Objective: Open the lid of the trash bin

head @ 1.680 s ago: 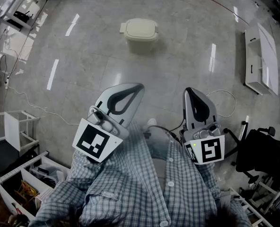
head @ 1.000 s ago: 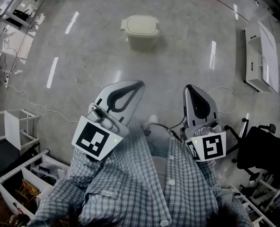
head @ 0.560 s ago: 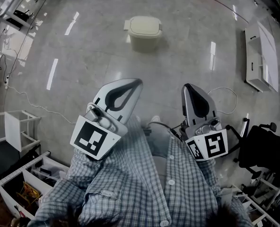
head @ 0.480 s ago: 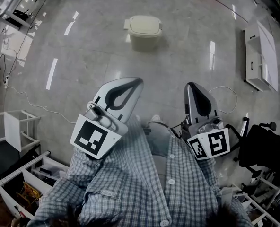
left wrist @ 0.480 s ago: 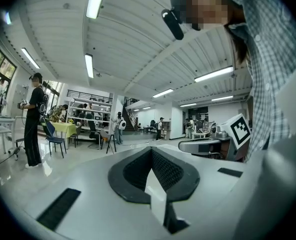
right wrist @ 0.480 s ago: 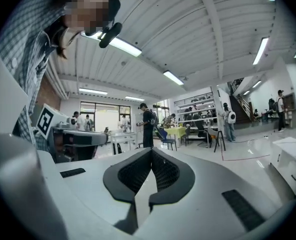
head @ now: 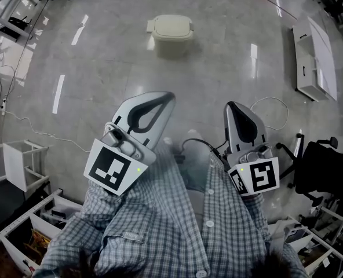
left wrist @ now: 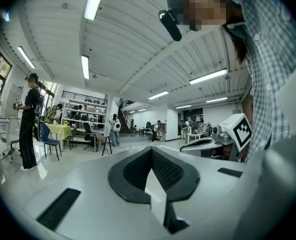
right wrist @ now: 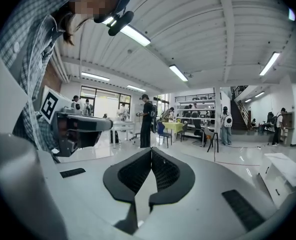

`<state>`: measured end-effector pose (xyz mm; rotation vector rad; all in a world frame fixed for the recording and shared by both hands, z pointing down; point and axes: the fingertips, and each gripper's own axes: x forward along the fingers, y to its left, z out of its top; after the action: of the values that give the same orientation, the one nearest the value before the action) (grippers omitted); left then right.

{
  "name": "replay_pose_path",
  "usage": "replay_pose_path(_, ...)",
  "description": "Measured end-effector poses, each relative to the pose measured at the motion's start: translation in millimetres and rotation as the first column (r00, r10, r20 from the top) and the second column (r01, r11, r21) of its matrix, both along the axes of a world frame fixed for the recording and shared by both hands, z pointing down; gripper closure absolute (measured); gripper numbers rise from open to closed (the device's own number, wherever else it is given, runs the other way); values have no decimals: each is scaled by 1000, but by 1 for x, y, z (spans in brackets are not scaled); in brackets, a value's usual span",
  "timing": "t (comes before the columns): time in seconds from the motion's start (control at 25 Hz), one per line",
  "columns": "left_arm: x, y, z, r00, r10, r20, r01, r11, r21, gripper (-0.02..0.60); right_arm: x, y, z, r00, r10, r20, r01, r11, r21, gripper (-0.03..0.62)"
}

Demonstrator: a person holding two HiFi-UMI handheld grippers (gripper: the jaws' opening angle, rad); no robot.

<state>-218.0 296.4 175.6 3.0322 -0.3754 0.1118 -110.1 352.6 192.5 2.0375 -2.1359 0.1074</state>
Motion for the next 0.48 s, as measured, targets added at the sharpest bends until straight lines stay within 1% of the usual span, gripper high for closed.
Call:
replay_pose_path(0.12, 1, 2, 2, 1000, 6, 6, -6, 1000, -4, 577, -2, 2, 3, 1000, -6, -14, 6, 1000, -29, 576)
replay_pose_path(0.24, -1, 0, 3, 1000, -6, 1, 6, 1000, -10, 577, -3, 1, 8, 999, -26, -35, 24, 998, -57, 576)
replay_pose_path(0.4, -1, -1, 4, 1000, -18, 11, 18, 1000, 7, 577, -6, -4, 6, 997, -52, -56, 50, 998, -37, 576)
replay_pose_path(0.48, -1, -3, 4, 999, -31, 18, 30, 999, 12, 577, -8, -7, 5, 995, -68, -77, 65, 997, -45, 576)
